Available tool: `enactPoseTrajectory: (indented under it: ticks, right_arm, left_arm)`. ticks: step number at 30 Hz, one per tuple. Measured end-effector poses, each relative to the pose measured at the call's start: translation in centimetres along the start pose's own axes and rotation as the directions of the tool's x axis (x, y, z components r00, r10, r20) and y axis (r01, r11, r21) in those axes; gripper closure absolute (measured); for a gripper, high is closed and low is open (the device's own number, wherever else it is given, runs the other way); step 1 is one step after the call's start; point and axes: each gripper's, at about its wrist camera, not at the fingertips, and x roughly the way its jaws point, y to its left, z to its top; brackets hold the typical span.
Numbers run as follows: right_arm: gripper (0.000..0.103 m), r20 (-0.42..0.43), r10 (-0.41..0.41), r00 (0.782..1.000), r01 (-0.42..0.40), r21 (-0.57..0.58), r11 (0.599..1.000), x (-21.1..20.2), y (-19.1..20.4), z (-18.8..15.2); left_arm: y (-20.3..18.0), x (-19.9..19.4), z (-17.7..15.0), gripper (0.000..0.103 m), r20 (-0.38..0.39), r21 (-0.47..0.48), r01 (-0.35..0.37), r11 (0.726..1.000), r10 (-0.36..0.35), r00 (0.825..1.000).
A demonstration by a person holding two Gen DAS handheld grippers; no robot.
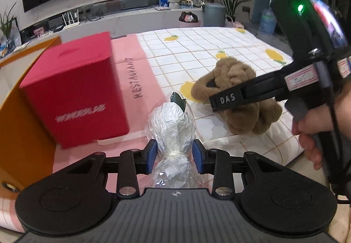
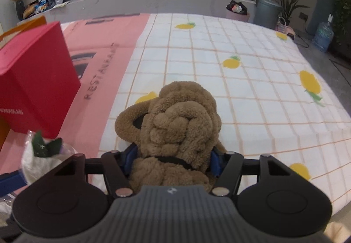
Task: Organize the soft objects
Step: 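Carry the plastic bundle and plush bear over the shoebox with both tools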
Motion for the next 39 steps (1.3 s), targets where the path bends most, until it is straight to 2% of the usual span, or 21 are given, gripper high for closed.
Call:
enactPoseTrajectory:
  ticks: [2, 5, 8, 11, 13, 15, 17, 19, 22, 25, 27, 30, 32, 35, 38, 39]
  right_arm:
    - [0.041, 0.012, -0.009, 1.0, 0.009, 0.011, 1.0, -0.5, -1.0, 0.4]
    - [0.041, 0.025, -0.029, 0.999, 0.027, 0.059, 0.998, -1.3, -3.1, 0.9]
    - [0.041, 0.033, -0.07, 0.997, 0.066, 0.105, 0.992, -1.9, -5.2, 1.6]
    - [0.041, 0.036, -0.11, 0.993, 0.102, 0.16, 0.982, -1.7, -7.1, 2.6]
    - [0.04, 0.034, -0.129, 0.991, 0.12, 0.207, 0.971, -1.2, -8.1, 3.5]
    - [0.04, 0.01, -0.134, 0.991, 0.127, 0.25, 0.96, 0.1, -8.9, 4.8]
    - [0.041, -0.039, -0.132, 0.99, 0.138, 0.301, 0.944, 1.6, -9.6, 6.4]
    - [0.04, -0.076, -0.154, 0.985, 0.171, 0.361, 0.917, 2.8, -9.7, 8.5]
    - [0.041, -0.086, -0.168, 0.982, 0.189, 0.455, 0.87, 3.8, -9.1, 11.6]
    - [0.041, -0.022, -0.147, 0.989, 0.135, 0.545, 0.827, 4.0, -7.1, 14.7]
    - [0.041, 0.036, -0.106, 0.994, 0.067, 0.568, 0.82, 3.8, -4.7, 16.6]
    - [0.041, 0.107, -0.011, 0.994, -0.048, 0.533, 0.845, 3.3, 0.3, 19.2]
    - [0.041, 0.124, 0.056, 0.991, -0.11, 0.481, 0.87, 2.9, 4.3, 20.6]
    - [0.041, 0.143, 0.147, 0.979, -0.194, 0.405, 0.894, 2.2, 10.3, 21.8]
    - [0.04, 0.153, 0.258, 0.954, -0.297, 0.349, 0.889, 1.2, 15.8, 22.5]
    - [0.04, 0.147, 0.291, 0.946, -0.324, 0.331, 0.886, 0.8, 17.4, 22.6]
  left_arm:
    - [-0.9, 0.6, 1.1, 0.064, -0.036, 0.004, -0.023, 1.0, 0.023, 0.999]
    - [-2.2, 1.4, 3.0, 0.064, -0.052, 0.066, -0.019, 0.998, 0.022, 0.998]
    - [-2.7, 2.3, 5.2, 0.064, -0.068, 0.1, 0.013, 0.995, -0.006, 0.998]
    - [-2.8, 3.2, 7.6, 0.064, -0.077, 0.102, 0.029, 0.994, -0.021, 0.997]
    - [-2.8, 3.7, 9.3, 0.064, -0.072, 0.094, 0.0, 0.996, 0.007, 0.997]
    - [-2.5, 3.9, 11.1, 0.064, -0.02, 0.094, 0.015, 0.995, -0.013, 1.0]
    - [-2.0, 4.1, 13.0, 0.064, 0.06, 0.121, -0.012, 0.993, 0.005, 0.998]
    - [-0.6, 4.4, 15.2, 0.064, 0.114, 0.089, -0.022, 0.996, 0.012, 0.993]
    - [2.3, 5.1, 18.5, 0.064, 0.123, 0.017, -0.076, 0.997, 0.074, 0.99]
    - [6.4, 5.4, 21.2, 0.064, 0.11, -0.061, -0.145, 0.987, 0.151, 0.982]
    - [9.4, 4.9, 22.2, 0.064, 0.111, -0.112, -0.195, 0.974, 0.207, 0.972]
    - [13.8, 3.3, 22.4, 0.064, 0.099, -0.136, -0.255, 0.957, 0.269, 0.958]
    - [16.7, 2.0, 22.2, 0.064, 0.086, -0.174, -0.304, 0.937, 0.322, 0.943]
    - [20.8, -0.6, 21.1, 0.064, 0.078, -0.205, -0.348, 0.915, 0.369, 0.926]
    - [23.0, -3.2, 18.7, 0.064, 0.1, -0.133, -0.42, 0.898, 0.434, 0.896]
    - [23.5, -3.9, 18.0, 0.064, 0.103, -0.121, -0.427, 0.896, 0.439, 0.893]
